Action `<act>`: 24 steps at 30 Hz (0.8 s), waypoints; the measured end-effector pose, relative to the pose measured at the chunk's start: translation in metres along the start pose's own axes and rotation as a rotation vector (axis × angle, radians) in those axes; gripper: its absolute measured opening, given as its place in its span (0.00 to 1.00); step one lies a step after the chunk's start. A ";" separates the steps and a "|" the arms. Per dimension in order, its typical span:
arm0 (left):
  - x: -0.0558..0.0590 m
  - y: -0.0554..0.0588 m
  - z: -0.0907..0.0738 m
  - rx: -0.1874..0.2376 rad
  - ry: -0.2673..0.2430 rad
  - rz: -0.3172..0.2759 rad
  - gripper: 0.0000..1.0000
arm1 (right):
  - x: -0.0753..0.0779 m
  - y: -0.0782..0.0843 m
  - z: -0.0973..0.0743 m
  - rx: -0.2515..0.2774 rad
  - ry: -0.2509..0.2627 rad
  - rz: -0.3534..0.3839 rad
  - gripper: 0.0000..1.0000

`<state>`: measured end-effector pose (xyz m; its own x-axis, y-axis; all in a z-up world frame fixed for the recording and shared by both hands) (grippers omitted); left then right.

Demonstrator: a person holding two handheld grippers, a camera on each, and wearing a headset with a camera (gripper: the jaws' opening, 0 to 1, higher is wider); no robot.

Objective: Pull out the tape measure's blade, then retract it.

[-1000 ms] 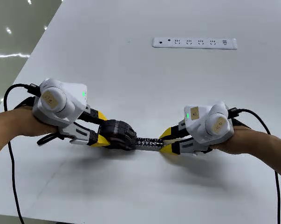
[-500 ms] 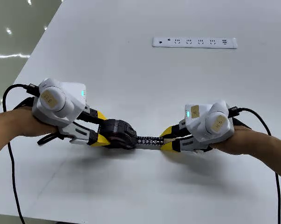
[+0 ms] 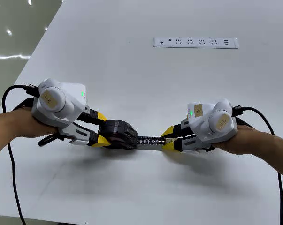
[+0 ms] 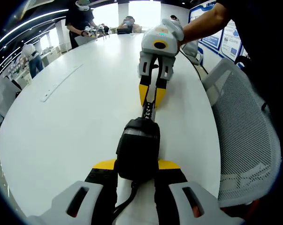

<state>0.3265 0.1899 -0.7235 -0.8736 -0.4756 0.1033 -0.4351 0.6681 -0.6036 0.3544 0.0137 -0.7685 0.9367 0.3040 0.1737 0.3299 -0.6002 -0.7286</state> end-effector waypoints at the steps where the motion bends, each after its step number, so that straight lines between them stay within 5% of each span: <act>1: 0.000 0.000 0.000 0.000 0.000 0.000 0.24 | 0.000 0.000 0.000 0.000 -0.001 -0.001 0.06; 24: 0.000 -0.001 0.001 0.005 0.004 -0.012 0.23 | -0.001 0.007 -0.009 -0.008 -0.007 -0.010 0.06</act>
<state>0.3272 0.1886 -0.7233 -0.8690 -0.4815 0.1138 -0.4448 0.6595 -0.6059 0.3563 0.0028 -0.7677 0.9326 0.3153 0.1759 0.3400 -0.6032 -0.7215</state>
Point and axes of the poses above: the centre of the closed fingertips' face, and the gripper's own axes: z roughly forward along the fingers, x roughly to its right, y roughly out of its underside, the point moved 5 cm from there along -z, roughly backward along the fingers, and after that the axes turned 10 degrees about -z, right-handed, at the moved point
